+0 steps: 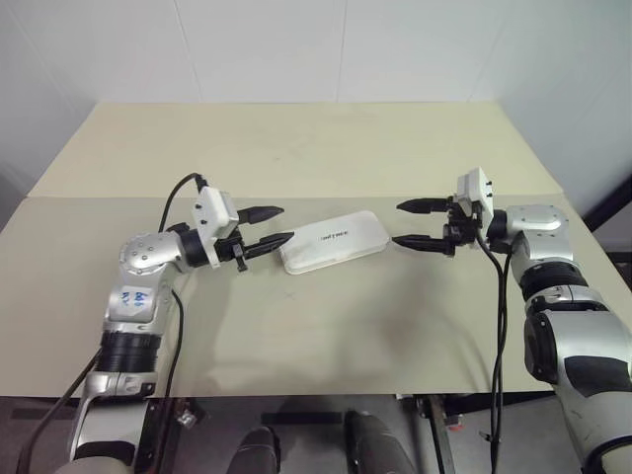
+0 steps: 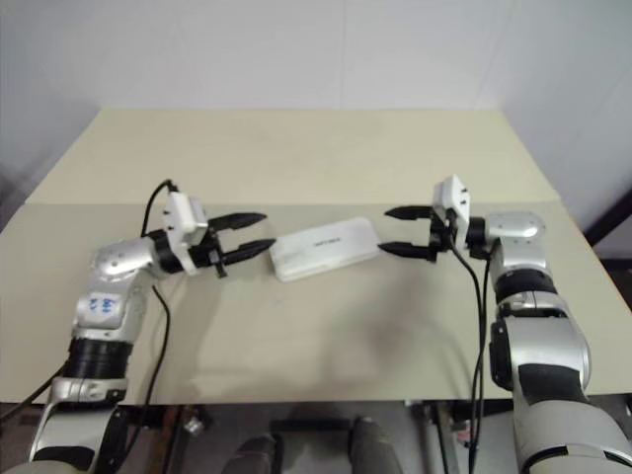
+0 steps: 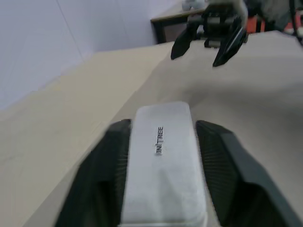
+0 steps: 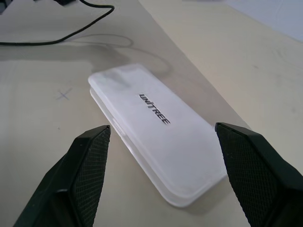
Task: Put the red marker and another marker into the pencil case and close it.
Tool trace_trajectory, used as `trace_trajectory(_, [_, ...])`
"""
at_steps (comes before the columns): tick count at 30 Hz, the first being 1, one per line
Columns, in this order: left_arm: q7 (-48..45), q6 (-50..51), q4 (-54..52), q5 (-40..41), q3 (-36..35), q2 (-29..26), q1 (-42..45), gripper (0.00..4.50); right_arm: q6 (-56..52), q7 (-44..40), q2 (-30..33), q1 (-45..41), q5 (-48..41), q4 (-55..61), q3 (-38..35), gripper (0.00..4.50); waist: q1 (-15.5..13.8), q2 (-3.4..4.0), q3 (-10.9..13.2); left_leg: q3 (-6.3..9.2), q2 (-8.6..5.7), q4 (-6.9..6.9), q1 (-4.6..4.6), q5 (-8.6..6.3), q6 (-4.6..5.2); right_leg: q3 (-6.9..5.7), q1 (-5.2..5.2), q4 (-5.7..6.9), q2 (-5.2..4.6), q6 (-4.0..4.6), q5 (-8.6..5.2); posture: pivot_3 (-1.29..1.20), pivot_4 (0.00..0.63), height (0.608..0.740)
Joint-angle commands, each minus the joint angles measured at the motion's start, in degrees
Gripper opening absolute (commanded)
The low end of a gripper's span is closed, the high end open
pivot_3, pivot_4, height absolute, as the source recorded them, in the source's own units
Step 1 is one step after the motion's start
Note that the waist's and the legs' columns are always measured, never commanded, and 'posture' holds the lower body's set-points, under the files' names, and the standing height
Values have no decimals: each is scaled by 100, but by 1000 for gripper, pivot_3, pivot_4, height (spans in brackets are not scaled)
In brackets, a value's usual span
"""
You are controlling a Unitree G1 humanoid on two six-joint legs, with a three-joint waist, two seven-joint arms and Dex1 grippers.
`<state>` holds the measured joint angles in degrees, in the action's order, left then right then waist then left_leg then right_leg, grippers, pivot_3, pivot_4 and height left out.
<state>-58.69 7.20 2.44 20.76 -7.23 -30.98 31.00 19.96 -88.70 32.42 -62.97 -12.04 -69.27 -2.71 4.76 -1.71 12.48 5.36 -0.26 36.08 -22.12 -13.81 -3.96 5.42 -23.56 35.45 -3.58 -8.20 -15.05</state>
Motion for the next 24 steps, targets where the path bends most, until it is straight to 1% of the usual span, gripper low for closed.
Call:
trace_trajectory(1, [-187, 330, -388, 543, -356, -323, -133, 3654, 19, -380, 53, -111, -58, 106, -88, 4500, 8, 0, 0, 0, 0, -1, 2, 2, -1, 0, 0, 2, 2, 1, 0, 0, 150, 740])
trace_trajectory(3, [-220, 314, -327, 596, -468, -478, -170, 4286, 26, -380, 21, -144, -27, 66, -105, 4500, 10, 0, 0, 0, 1, -1, 3, 4, -1, 0, 0, 2, 2, 3, 1, 0, 150, 740])
trace_trajectory(4, [-230, 259, -300, 583, -510, -540, -188, 4471, 29, -380, 4, -153, -21, 60, -109, 4500, 10, 0, 0, 0, 1, 0, 3, 5, -1, 0, 0, 2, 2, 3, 2, 0, 150, 740])
trace_trajectory(13, [-266, 356, -397, 809, -741, -855, -248, 4471, 83, -279, -52, -163, -62, 71, -232, 4500, 13, 0, 0, 0, 3, -14, 1, 5, -1, 0, -3, -9, 2, 5, 1, 0, 150, 740])
trace_trajectory(15, [-147, 284, -368, 748, -823, -895, -258, 4471, 83, -353, -82, -76, -121, 194, -263, 4500, 11, 0, 0, 0, 3, -16, 1, 5, -1, -1, -3, -11, 2, 6, 0, 0, 150, 740])
trace_trajectory(17, [200, 228, -185, 618, -970, -878, -185, 4471, 107, -374, -123, 31, -180, 315, -315, 4500, 10, 0, 0, 0, 3, -16, 1, 5, -1, -1, -2, -12, 2, 6, 0, 0, 150, 740])
trace_trajectory(24, [531, 555, -821, 802, -1186, -1010, -634, 4471, 36, -274, -217, 341, -405, 722, -492, 4500, 14, 0, 0, -1, 4, -15, -2, 4, -1, -1, -3, -12, 1, 6, 0, 0, 150, 740])
